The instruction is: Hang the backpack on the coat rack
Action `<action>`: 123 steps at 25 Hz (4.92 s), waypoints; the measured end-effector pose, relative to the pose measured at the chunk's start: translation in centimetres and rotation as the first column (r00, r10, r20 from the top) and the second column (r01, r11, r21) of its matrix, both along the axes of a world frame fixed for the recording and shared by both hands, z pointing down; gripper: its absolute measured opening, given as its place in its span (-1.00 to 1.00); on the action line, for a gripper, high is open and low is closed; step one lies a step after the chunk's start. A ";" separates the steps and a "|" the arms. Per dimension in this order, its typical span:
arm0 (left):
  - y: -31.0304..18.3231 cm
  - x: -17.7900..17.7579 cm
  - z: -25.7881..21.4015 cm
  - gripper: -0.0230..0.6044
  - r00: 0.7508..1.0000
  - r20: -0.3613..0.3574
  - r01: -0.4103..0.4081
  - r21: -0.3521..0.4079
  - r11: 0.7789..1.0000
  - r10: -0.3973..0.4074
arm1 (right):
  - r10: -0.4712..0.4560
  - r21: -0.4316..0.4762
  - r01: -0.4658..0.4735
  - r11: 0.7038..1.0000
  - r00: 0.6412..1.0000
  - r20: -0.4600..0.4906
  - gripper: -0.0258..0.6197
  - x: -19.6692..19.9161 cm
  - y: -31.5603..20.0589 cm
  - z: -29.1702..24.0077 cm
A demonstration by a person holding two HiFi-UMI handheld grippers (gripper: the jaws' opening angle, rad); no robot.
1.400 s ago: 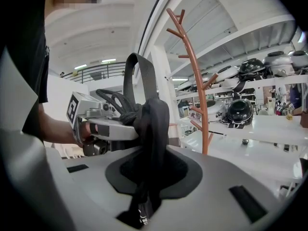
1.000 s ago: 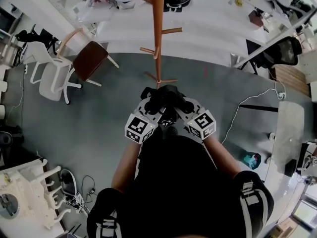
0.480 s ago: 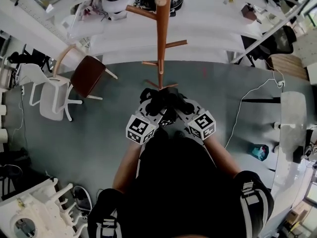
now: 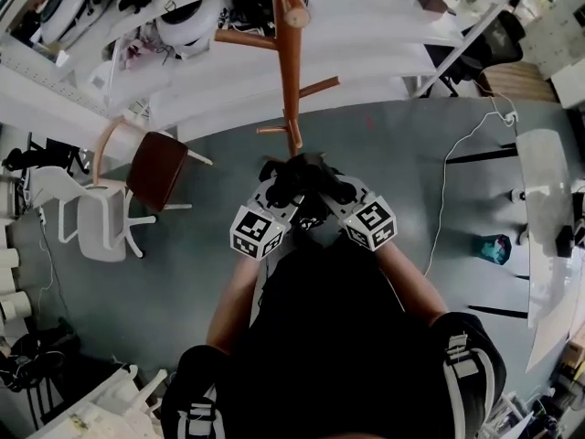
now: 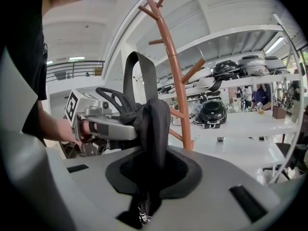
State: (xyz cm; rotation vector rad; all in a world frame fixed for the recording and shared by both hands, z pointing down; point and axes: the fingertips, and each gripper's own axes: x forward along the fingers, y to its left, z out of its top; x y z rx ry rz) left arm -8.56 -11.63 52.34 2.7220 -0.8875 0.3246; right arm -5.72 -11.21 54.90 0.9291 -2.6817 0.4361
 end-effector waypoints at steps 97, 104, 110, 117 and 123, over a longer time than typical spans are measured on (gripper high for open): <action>-13.1 -4.7 13.4 -0.14 0.987 0.112 0.136 -0.241 0.961 -0.112 | -0.011 -0.170 -0.014 0.985 0.989 -0.146 -0.32 2.5 -13.9 13.2; -11.6 -7.4 10.5 -0.15 0.981 0.088 0.185 -0.167 0.968 -0.173 | 0.034 -0.132 -0.052 0.990 0.990 -0.134 -0.58 4.7 -11.6 12.4; -9.6 -8.7 9.9 -0.56 0.975 0.097 0.210 -0.135 0.968 -0.198 | 0.061 -0.085 -0.073 0.994 0.989 -0.136 -0.80 5.0 -9.4 11.6; -6.5 -9.2 9.4 -0.84 0.983 0.056 0.183 -0.158 0.970 -0.176 | 0.040 -0.077 -0.051 0.996 0.989 -0.144 -0.87 4.1 -6.7 10.1; -3.5 -9.9 9.2 -0.85 0.982 0.075 0.181 -0.145 0.973 -0.171 | -0.028 -0.026 0.024 0.999 0.984 -0.175 -0.87 2.0 -4.4 9.1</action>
